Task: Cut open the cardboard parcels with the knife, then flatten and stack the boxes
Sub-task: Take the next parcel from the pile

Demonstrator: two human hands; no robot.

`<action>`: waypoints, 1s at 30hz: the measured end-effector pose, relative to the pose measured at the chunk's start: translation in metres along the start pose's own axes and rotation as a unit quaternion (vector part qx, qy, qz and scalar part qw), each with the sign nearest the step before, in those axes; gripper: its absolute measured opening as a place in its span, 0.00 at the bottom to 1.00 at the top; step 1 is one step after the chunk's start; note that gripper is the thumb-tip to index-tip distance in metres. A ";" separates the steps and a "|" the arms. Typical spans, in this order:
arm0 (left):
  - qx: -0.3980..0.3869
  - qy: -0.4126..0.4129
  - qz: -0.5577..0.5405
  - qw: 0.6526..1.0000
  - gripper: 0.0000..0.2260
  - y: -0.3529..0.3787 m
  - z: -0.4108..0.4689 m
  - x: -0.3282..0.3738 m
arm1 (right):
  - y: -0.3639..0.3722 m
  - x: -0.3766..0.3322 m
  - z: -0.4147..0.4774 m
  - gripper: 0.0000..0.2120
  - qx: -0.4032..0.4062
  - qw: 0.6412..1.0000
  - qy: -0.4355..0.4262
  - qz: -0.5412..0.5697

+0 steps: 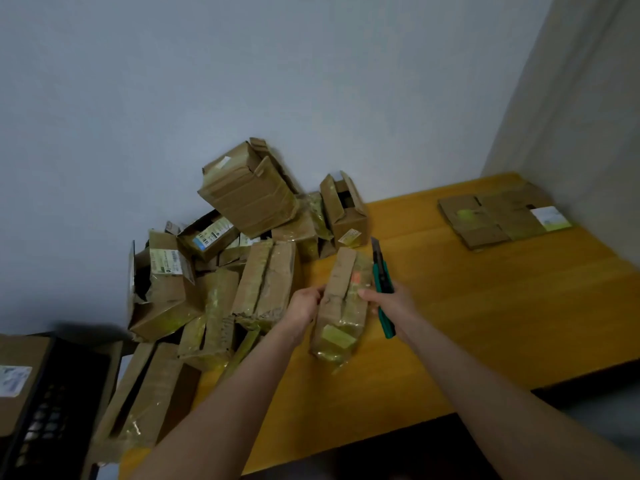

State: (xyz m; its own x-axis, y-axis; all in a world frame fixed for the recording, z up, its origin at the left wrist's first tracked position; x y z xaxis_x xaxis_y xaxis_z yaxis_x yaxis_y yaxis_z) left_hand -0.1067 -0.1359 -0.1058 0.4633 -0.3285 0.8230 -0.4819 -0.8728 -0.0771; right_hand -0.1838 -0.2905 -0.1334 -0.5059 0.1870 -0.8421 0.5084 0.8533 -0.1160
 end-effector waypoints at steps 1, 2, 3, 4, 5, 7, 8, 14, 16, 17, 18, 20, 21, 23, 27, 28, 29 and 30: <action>-0.005 -0.012 -0.019 1.000 0.15 0.002 -0.002 0.001 | 0.002 0.003 -0.001 0.17 0.004 1.000 -0.005 -0.007; -0.015 -0.015 -0.030 0.999 0.13 0.003 -0.003 0.000 | 0.004 0.005 -0.002 0.17 0.007 1.000 -0.009 -0.010; -0.032 -0.001 -0.017 0.999 0.14 0.005 -0.001 -0.001 | 0.006 0.008 -0.002 0.17 0.009 1.000 -0.014 -0.014; -0.047 0.023 0.027 0.998 0.18 0.006 0.001 -0.002 | 0.008 0.010 -0.003 0.16 0.014 1.000 -0.016 -0.020; -0.053 0.047 0.083 0.994 0.26 0.008 0.004 -0.005 | 0.010 0.013 -0.003 0.14 0.020 0.999 -0.017 -0.026; -0.035 0.077 0.190 0.978 0.39 0.010 0.011 -0.012 | 0.013 0.016 -0.004 0.12 0.038 0.999 -0.007 -0.026; -0.023 0.084 0.243 0.966 0.44 0.012 0.014 -0.015 | 0.014 0.017 -0.005 0.13 0.044 0.999 0.005 -0.022; 0.039 0.038 0.525 0.849 0.54 0.022 0.015 -0.025 | 0.014 0.026 -0.002 0.10 0.030 0.998 0.052 -0.029; 0.045 0.038 0.534 0.843 0.50 0.023 0.017 -0.029 | 0.011 0.028 -0.001 0.07 0.023 0.998 0.052 -0.013; 0.053 0.049 0.533 0.843 0.47 0.023 0.017 -0.029 | 0.009 0.027 0.000 0.07 0.028 0.998 0.048 -0.012; 0.060 0.068 0.534 0.840 0.44 0.021 0.018 -0.028 | 0.006 0.025 0.001 0.07 0.041 0.998 0.039 -0.017; 0.059 0.114 0.550 0.825 0.41 0.019 0.019 -0.023 | -0.004 0.020 0.004 0.07 0.080 0.996 0.014 -0.041; 0.054 0.135 0.559 0.816 0.40 0.018 0.019 -0.020 | -0.009 0.018 0.007 0.08 0.101 0.993 0.004 -0.053; 0.047 0.162 0.572 0.803 0.40 0.016 0.022 -0.014 | -0.020 0.016 0.012 0.07 0.138 0.987 -0.002 -0.081; 0.025 0.216 0.564 0.797 0.41 0.020 0.028 -0.002 | -0.038 0.016 0.019 0.05 0.173 0.979 0.010 -0.112; 0.006 0.235 0.563 0.792 0.42 0.026 0.028 0.000 | -0.041 0.017 0.020 0.05 0.174 0.979 0.009 -0.104; -0.016 0.250 0.563 0.787 0.43 0.032 0.028 0.001 | -0.043 0.018 0.021 0.06 0.171 0.981 0.008 -0.091; -0.033 0.259 0.567 0.781 0.43 0.038 0.028 0.003 | -0.045 0.018 0.021 0.07 0.167 0.983 0.005 -0.074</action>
State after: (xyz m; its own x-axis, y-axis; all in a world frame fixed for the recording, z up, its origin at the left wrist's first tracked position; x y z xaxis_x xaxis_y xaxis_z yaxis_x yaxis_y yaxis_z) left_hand -0.1032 -0.1801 -0.1220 -0.6450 -0.6711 0.3655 -0.4095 -0.1003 -0.9068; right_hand -0.2011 -0.3353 -0.1544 -0.5983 0.0792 -0.7973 0.6281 0.6643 -0.4053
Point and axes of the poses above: each hand's wrist, its own z-axis towards the middle knuckle, its own y-axis out of the palm, x = y × z, the point moved 4 cm from there along z, towards the middle knuckle, and after that the axes turned 8 degrees about -z, right-handed, at the moved point
